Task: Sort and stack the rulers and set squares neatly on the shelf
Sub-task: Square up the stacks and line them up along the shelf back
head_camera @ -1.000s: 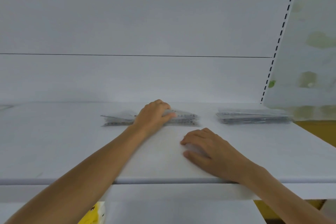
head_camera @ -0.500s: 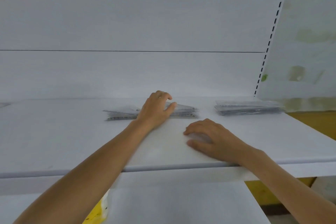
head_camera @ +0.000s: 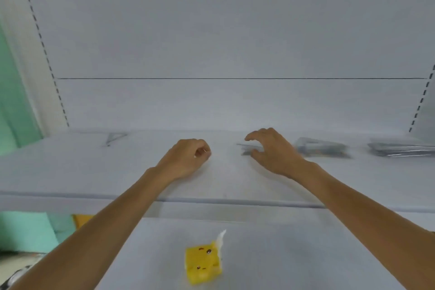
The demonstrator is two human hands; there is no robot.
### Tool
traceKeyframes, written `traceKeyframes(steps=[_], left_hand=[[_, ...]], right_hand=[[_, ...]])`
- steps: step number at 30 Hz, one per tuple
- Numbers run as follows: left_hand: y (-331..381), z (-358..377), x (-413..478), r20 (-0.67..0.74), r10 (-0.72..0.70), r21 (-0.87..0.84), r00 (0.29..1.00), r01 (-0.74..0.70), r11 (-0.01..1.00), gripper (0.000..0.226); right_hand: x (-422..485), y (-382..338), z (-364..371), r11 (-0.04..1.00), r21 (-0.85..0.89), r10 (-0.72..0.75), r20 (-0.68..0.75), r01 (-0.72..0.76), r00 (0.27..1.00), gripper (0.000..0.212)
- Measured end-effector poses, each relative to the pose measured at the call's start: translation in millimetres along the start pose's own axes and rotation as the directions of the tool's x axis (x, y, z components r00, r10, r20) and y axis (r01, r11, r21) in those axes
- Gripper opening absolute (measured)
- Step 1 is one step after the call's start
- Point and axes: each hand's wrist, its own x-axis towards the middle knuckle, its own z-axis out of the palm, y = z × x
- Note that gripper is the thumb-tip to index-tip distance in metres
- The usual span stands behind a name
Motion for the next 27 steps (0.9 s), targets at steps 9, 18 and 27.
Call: traceKeyframes(steps=[9,18,27], left_hand=[[-135.5,-120.7,-126.2,-0.102,-0.214,0.026,0.971,0.218,0.976,0.014],[-190.5,-137.7,-140.4,-0.183,-0.28,0.036,0.943,0.291,0.956,0.014],[-227.4,-152.2,-78.8,-0.178,-0.312,0.08,0.933,0.33,0.94,0.016]], right_hand=[[63.8,-176.1,79.9,0.988,0.132,-0.094,0.149,0.074,0.984,0.038],[116.6,-219.0,120.9,0.984,0.176,-0.085,0.242,0.043,0.967,0.04],[165.7,-224.2,154.8,0.986,0.145,-0.12,0.315,0.077,0.941,0.041]])
